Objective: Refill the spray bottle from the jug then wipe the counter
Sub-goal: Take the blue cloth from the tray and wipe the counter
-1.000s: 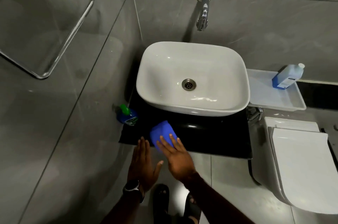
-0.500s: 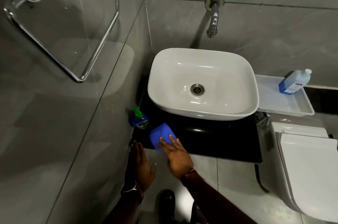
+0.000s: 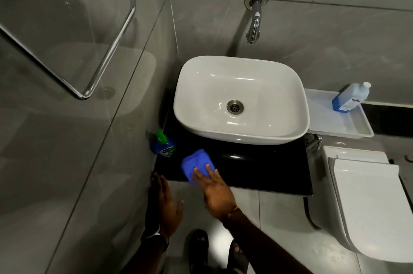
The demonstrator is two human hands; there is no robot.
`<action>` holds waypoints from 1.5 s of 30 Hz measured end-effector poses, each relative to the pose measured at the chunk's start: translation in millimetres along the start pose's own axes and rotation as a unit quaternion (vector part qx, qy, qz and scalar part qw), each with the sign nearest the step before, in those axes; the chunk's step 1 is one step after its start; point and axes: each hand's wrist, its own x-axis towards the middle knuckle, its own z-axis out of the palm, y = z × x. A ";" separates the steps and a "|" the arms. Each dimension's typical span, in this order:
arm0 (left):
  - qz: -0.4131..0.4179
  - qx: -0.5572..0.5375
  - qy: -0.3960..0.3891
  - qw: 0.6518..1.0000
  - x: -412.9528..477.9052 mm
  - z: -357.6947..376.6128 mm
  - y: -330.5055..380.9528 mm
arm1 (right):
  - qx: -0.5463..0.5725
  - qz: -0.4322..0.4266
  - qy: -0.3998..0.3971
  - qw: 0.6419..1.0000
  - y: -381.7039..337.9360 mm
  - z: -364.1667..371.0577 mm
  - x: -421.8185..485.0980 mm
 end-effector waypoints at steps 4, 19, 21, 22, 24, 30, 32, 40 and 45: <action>-0.002 -0.001 0.015 1.000 0.2 3.9 -0.4 | -0.016 0.023 0.074 0.997 50.3 -9.8 -50.4; 0.124 0.090 -0.073 0.985 2.1 39.1 60.7 | 0.016 0.222 0.096 0.970 123.5 -68.4 -70.4; 0.138 0.100 -0.081 0.982 0.2 44.4 78.4 | 0.007 0.185 0.063 0.981 112.4 -63.6 -59.8; 0.151 0.101 -0.084 0.980 -0.8 48.0 90.8 | -0.011 0.144 0.045 0.989 113.7 -59.3 -68.7; 0.164 0.097 -0.084 0.978 -2.0 54.0 105.1 | -0.037 0.073 0.038 0.996 125.4 -53.4 -101.4; 0.212 0.103 -0.091 0.968 -5.5 73.0 155.2 | 0.025 0.255 0.124 0.959 177.1 -88.7 -111.0; 0.218 0.107 -0.093 0.966 -5.6 76.2 174.2 | 0.026 0.214 0.107 0.971 170.6 -86.3 -105.4; 0.260 0.133 -0.138 0.946 -4.6 91.0 237.9 | 0.032 0.232 0.121 0.964 209.7 -102.4 -134.3; 0.263 0.137 -0.147 0.944 -0.5 100.8 269.8 | -0.024 0.116 0.094 0.989 205.8 -89.2 -139.7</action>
